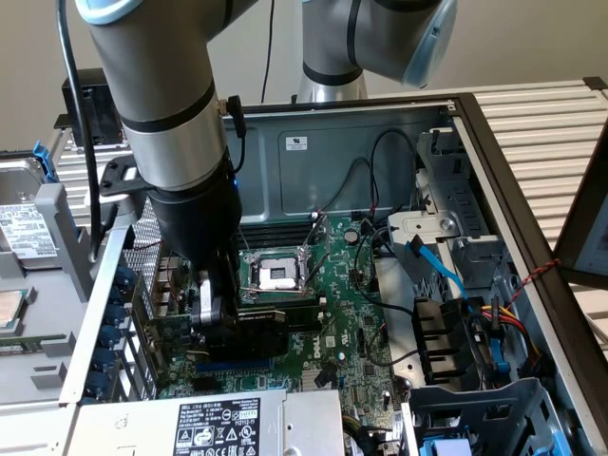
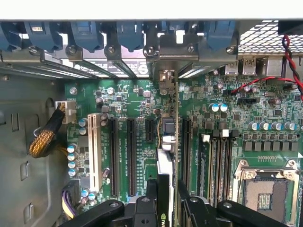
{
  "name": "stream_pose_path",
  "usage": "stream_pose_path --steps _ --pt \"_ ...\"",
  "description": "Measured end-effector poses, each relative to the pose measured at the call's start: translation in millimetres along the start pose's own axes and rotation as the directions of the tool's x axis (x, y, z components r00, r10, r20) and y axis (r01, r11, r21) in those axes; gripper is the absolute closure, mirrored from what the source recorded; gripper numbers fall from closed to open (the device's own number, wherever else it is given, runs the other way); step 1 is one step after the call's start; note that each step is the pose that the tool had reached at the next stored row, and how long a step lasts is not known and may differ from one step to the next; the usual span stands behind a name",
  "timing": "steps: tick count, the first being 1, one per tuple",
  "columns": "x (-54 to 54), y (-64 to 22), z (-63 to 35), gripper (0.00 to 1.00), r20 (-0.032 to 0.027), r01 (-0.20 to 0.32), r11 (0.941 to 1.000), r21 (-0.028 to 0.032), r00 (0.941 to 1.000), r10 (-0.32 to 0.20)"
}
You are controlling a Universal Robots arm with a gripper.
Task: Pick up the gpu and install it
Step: 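Insert the gpu into the slot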
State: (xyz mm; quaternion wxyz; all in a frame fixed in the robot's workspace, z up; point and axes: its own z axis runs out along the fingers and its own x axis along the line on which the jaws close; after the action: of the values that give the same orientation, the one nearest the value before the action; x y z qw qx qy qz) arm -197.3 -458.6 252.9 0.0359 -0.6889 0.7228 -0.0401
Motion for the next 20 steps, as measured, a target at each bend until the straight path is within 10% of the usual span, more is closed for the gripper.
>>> stream_pose_path --steps 20 --pt "-0.1 0.3 0.9 0.73 -0.0001 0.0 1.0 0.0 1.0 0.0"
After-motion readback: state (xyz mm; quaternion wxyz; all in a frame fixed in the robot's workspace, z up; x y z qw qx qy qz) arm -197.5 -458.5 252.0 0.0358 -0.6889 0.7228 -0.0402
